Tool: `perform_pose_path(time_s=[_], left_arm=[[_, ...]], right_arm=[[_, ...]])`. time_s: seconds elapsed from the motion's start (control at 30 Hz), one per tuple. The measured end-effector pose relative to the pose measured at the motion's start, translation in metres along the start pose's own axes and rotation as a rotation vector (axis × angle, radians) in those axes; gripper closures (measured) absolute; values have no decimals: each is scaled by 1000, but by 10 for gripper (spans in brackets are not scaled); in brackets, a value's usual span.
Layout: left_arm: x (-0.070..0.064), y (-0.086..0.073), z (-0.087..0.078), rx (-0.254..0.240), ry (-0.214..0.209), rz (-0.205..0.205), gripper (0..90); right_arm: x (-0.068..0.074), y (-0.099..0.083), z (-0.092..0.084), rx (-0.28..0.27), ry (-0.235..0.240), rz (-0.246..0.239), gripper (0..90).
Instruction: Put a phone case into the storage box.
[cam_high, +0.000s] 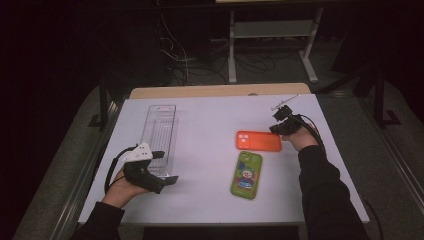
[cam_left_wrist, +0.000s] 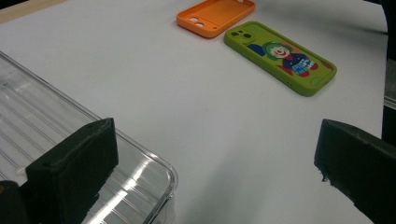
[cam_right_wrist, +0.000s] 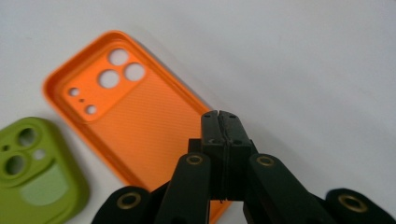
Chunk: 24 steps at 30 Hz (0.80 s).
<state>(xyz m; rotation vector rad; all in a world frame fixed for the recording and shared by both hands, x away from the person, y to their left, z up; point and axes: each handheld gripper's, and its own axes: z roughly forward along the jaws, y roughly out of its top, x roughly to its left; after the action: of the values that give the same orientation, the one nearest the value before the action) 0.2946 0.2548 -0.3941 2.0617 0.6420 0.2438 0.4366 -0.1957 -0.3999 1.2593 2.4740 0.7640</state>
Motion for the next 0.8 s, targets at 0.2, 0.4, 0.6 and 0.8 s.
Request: perform_pose_path(time_s=[0.2, 0.4, 0.6, 0.8], left_arm=[[0, 0, 1, 4, -2, 1, 0], [-1, 0, 2, 4, -5, 2, 0], [-1, 1, 2, 3, -5, 0, 0], [-1, 1, 1, 2, -5, 1, 0]], right_arm=[[-14, 5, 13, 42, -34, 31, 881], [-19, 12, 25, 83, -48, 32, 881], [-23, 15, 38, 127, -65, 26, 881], [-23, 12, 43, 165, -60, 11, 882]])
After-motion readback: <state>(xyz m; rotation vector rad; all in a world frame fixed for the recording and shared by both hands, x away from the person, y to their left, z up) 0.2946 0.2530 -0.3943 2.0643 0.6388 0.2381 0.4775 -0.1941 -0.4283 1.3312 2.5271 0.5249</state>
